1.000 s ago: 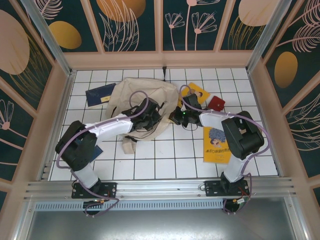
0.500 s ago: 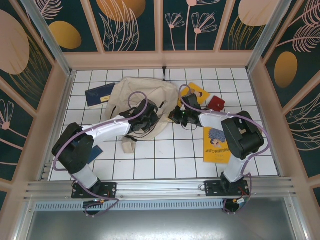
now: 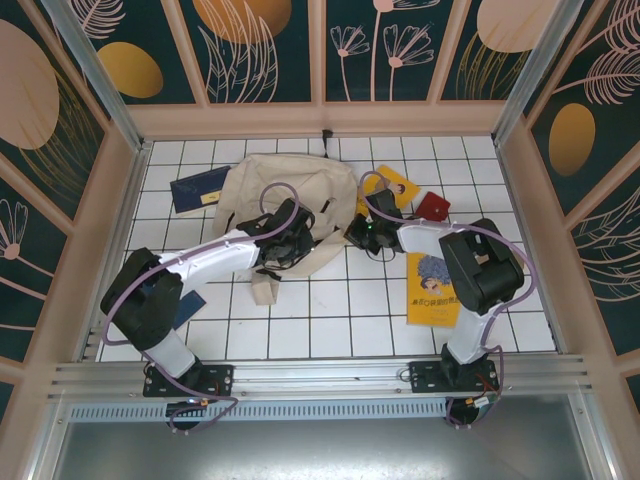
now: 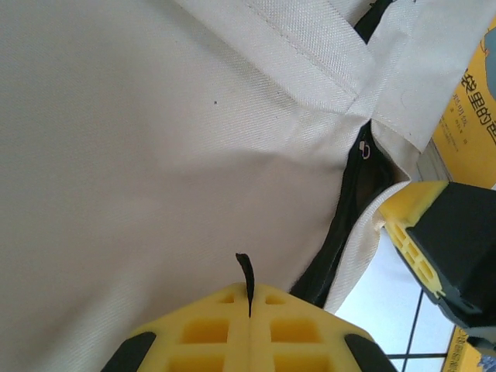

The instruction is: Pack the student bag

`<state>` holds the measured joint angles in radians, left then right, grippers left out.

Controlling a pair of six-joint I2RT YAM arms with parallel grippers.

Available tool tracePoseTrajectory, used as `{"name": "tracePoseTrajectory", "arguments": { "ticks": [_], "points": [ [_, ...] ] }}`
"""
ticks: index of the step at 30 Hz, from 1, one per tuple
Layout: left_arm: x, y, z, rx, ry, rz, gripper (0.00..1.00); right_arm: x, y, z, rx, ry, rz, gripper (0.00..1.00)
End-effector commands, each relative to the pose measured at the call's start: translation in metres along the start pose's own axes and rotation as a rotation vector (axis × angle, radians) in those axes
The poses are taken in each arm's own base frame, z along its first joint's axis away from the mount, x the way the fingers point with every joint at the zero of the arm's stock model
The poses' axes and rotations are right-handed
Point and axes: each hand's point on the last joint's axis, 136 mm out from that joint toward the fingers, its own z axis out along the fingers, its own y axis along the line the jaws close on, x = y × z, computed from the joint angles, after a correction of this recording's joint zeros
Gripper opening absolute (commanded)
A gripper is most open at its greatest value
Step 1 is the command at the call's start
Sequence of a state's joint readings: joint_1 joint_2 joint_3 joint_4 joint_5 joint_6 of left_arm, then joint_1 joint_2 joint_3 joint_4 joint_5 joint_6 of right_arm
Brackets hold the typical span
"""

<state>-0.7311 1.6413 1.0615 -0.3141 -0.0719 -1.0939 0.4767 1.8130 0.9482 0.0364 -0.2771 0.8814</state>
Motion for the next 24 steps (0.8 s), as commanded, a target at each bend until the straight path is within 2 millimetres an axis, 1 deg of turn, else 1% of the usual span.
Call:
{"name": "tracePoseTrajectory", "arguments": {
  "ticks": [1, 6, 11, 16, 18, 20, 21, 23, 24],
  "points": [
    [-0.005, 0.016, -0.017, -0.079, -0.016, 0.080, 0.00, -0.027, -0.027, 0.000, 0.113, -0.094, 0.046, 0.00],
    [-0.010, 0.028, -0.027, -0.137, -0.040, 0.140, 0.00, -0.035, -0.033, -0.001, 0.131, -0.109, 0.058, 0.00],
    [-0.019, 0.032, -0.037, -0.164, -0.086, 0.209, 0.00, -0.042, -0.038, -0.003, 0.150, -0.126, 0.062, 0.00],
    [-0.023, 0.038, -0.041, -0.195, -0.100, 0.274, 0.00, -0.053, -0.045, -0.010, 0.165, -0.153, 0.065, 0.00],
    [-0.023, 0.038, -0.042, -0.194, -0.101, 0.299, 0.00, -0.060, -0.043, -0.016, 0.151, -0.171, 0.054, 0.00],
    [-0.023, 0.032, -0.042, -0.164, -0.100, 0.325, 0.00, -0.065, -0.036, -0.023, 0.116, -0.181, 0.029, 0.00],
    [-0.023, 0.027, -0.041, -0.144, -0.100, 0.337, 0.00, -0.064, -0.026, -0.026, 0.076, -0.163, 0.001, 0.02],
    [-0.022, 0.014, -0.039, -0.081, -0.097, 0.366, 0.00, -0.058, -0.005, -0.037, 0.013, -0.121, -0.056, 0.18],
    [-0.023, 0.008, -0.038, -0.055, -0.097, 0.379, 0.00, -0.055, 0.001, -0.044, -0.002, -0.116, -0.076, 0.28]
  ]
}}
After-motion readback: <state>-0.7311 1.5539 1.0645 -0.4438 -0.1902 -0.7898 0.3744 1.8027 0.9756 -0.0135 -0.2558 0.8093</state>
